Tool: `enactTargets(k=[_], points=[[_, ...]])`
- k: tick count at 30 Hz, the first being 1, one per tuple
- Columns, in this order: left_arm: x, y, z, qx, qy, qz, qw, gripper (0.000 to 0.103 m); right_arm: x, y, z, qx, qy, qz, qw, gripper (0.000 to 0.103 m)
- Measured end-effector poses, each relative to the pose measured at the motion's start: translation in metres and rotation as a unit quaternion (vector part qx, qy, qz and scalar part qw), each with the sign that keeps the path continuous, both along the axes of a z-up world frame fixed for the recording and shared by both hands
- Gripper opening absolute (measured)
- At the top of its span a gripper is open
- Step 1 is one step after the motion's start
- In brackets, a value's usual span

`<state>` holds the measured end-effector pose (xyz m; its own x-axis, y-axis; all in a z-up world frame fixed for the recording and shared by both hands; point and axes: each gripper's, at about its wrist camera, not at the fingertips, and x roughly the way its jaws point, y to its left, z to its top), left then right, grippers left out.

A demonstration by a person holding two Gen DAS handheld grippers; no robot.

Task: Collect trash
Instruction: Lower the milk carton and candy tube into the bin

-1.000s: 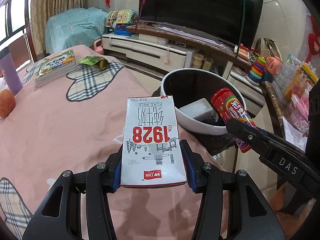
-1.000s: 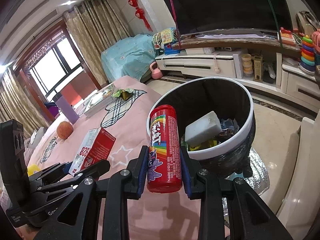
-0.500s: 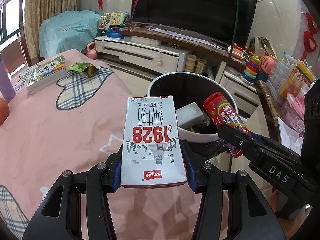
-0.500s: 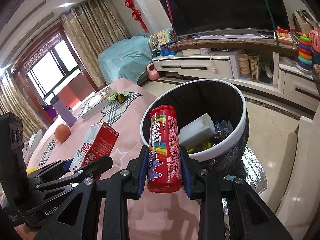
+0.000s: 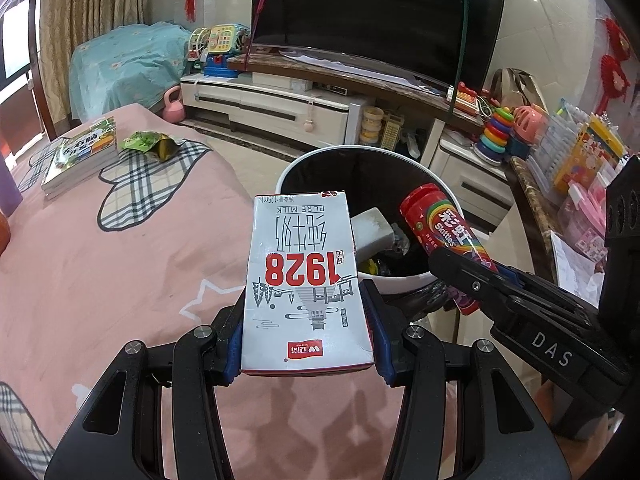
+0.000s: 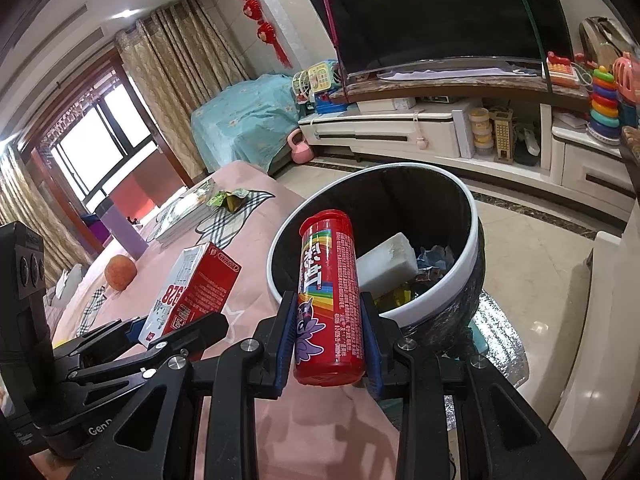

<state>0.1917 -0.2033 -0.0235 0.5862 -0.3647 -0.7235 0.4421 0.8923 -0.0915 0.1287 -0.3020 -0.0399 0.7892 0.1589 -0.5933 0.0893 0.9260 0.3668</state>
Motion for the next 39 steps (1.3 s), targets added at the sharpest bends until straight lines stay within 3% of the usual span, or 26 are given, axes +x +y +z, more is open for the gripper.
enactTargets(k=[39], points=[[0.032,-0.035,-0.003,0.011,0.017,-0.024,0.9995,0.049,0.022,-0.017,-0.001,0.001,0.014,-0.008,1.0,0.03]])
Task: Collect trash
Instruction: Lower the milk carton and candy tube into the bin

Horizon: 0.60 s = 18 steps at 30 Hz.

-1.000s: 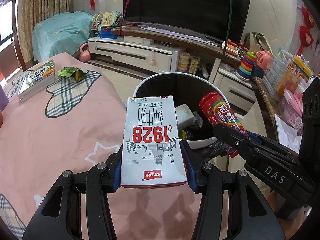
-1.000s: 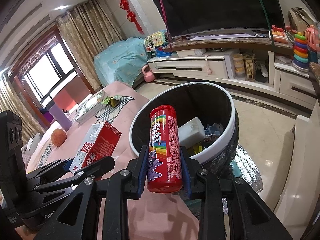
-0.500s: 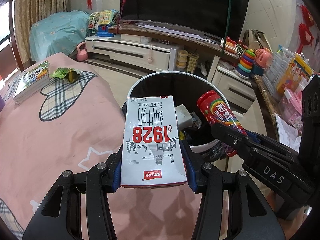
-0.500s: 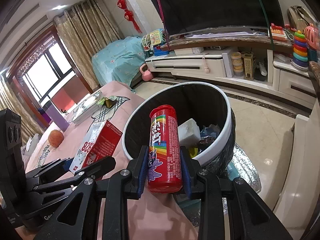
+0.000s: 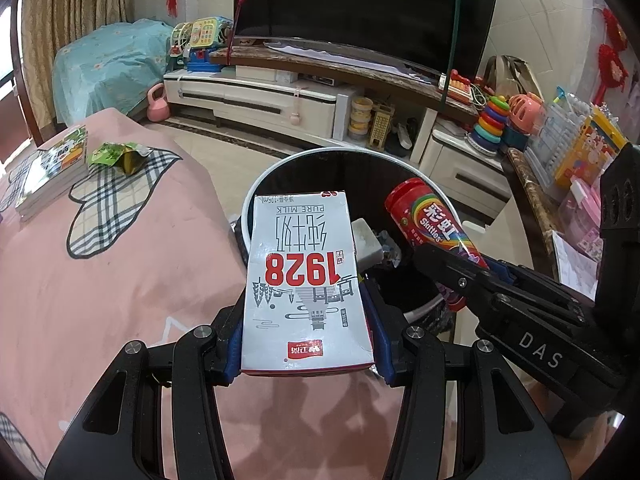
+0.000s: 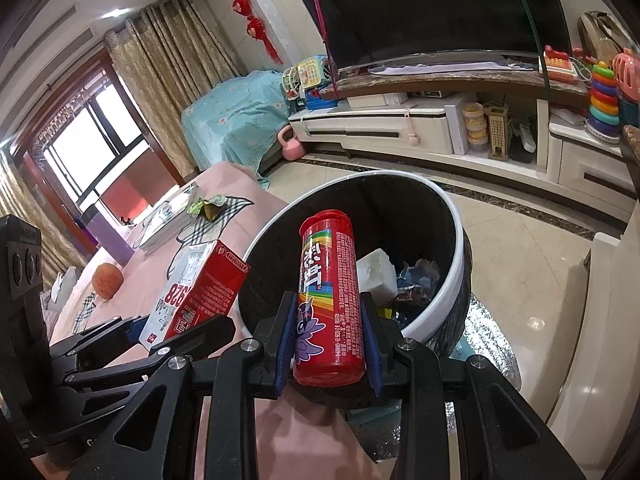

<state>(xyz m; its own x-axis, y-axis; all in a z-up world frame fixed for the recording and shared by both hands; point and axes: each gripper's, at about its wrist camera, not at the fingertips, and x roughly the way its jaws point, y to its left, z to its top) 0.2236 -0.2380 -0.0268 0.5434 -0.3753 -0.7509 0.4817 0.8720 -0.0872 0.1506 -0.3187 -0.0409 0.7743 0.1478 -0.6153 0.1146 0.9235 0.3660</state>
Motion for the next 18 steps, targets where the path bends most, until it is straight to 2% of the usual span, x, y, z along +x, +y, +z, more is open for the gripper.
enactTargets(k=[18], points=[[0.025,-0.026,0.004,0.015,-0.003,-0.012,0.9998,0.049,0.021,-0.013,0.003,-0.011,0.004,-0.004,1.0,0.031]])
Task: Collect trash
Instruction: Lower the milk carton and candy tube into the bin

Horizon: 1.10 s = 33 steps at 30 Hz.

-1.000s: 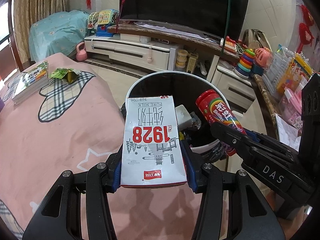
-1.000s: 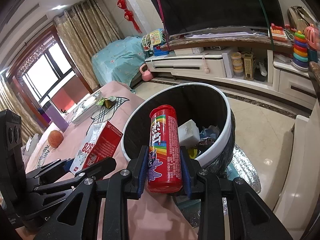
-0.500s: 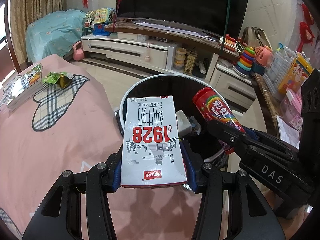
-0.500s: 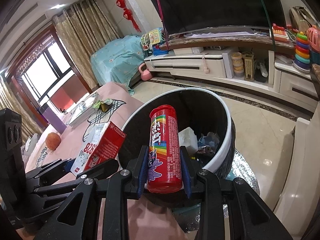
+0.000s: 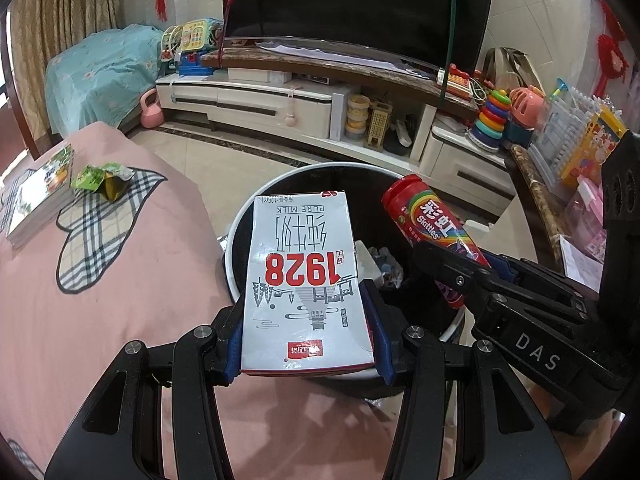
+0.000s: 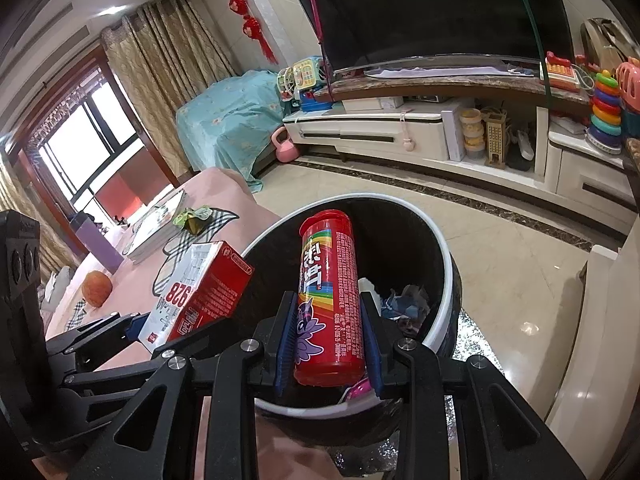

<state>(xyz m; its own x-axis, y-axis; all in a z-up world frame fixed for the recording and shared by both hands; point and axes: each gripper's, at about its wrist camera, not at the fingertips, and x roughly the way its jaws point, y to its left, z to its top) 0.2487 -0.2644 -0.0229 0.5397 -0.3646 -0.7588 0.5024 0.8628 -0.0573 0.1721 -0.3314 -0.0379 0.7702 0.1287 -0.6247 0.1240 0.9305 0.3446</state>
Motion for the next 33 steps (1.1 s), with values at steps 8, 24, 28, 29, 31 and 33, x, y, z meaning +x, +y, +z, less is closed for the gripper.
enactTargets(k=[8,24,28,29,31,33], points=[[0.011,-0.004,-0.003,0.007,0.004,0.001,1.0,0.049,0.011,-0.01,0.001,-0.001,0.003,-0.002,1.0,0.031],[0.026,-0.015,-0.01,0.022,0.021,-0.008,0.9995,0.049,0.024,-0.02,-0.002,-0.003,0.016,-0.003,1.0,0.03],[0.027,-0.016,-0.01,0.024,0.023,-0.009,0.9994,0.049,0.027,-0.021,-0.002,-0.004,0.018,-0.001,1.0,0.031],[0.027,-0.016,-0.01,0.024,0.024,-0.01,0.9994,0.049,0.027,-0.021,-0.002,-0.004,0.019,-0.001,1.0,0.031],[0.028,-0.017,-0.011,0.025,0.028,-0.012,0.9992,0.049,0.028,-0.022,-0.002,-0.004,0.02,-0.001,1.0,0.031],[0.03,-0.018,-0.011,0.028,0.029,-0.012,0.9991,0.049,0.029,-0.023,-0.002,-0.003,0.022,-0.002,1.0,0.031]])
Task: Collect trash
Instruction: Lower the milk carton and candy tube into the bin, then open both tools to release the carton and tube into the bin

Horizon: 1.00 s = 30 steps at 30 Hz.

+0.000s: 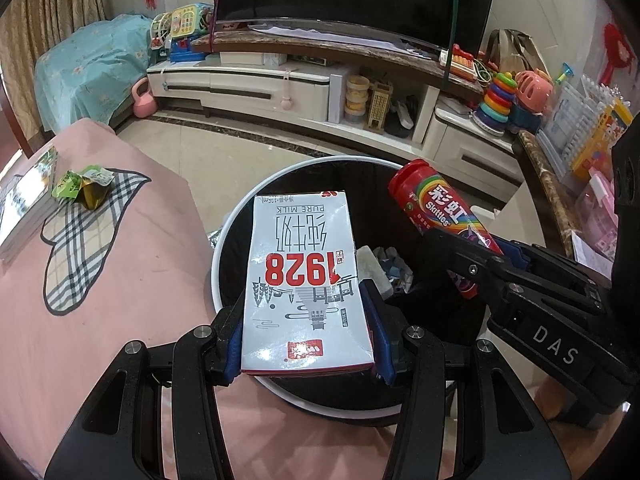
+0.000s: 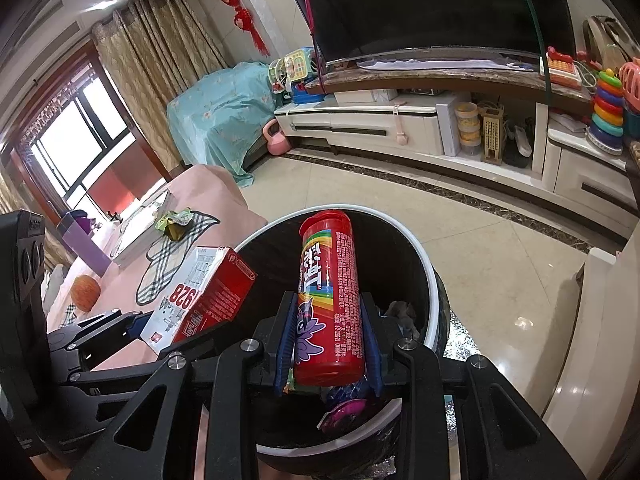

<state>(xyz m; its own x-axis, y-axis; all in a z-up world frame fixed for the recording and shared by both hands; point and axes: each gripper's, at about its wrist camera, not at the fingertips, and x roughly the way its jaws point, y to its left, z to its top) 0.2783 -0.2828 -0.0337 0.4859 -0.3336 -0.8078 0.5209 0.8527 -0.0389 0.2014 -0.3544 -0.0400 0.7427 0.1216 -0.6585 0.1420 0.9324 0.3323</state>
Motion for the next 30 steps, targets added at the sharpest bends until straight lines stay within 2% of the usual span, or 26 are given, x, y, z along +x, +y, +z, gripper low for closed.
enactTargets(k=[13,16,17,25,30], points=[[0.006,0.001,-0.001,0.007,0.008,0.002,0.9999,0.05,0.007,-0.008,-0.001,0.003,0.008,-0.003,1.0,0.031],[0.006,0.004,0.0,0.01,0.008,0.01,0.9999,0.068,0.006,-0.01,0.001,0.01,0.001,-0.005,1.0,0.038],[0.005,0.006,0.001,0.008,0.005,0.012,0.9999,0.07,0.005,-0.011,0.003,0.012,-0.003,-0.006,1.0,0.041],[-0.005,0.025,0.014,-0.009,-0.001,0.029,0.9995,0.076,-0.01,-0.015,0.015,0.025,-0.022,-0.019,0.999,0.055],[-0.019,0.04,0.022,-0.026,-0.003,0.041,0.9988,0.077,-0.024,-0.011,0.024,0.036,-0.035,-0.019,0.999,0.073]])
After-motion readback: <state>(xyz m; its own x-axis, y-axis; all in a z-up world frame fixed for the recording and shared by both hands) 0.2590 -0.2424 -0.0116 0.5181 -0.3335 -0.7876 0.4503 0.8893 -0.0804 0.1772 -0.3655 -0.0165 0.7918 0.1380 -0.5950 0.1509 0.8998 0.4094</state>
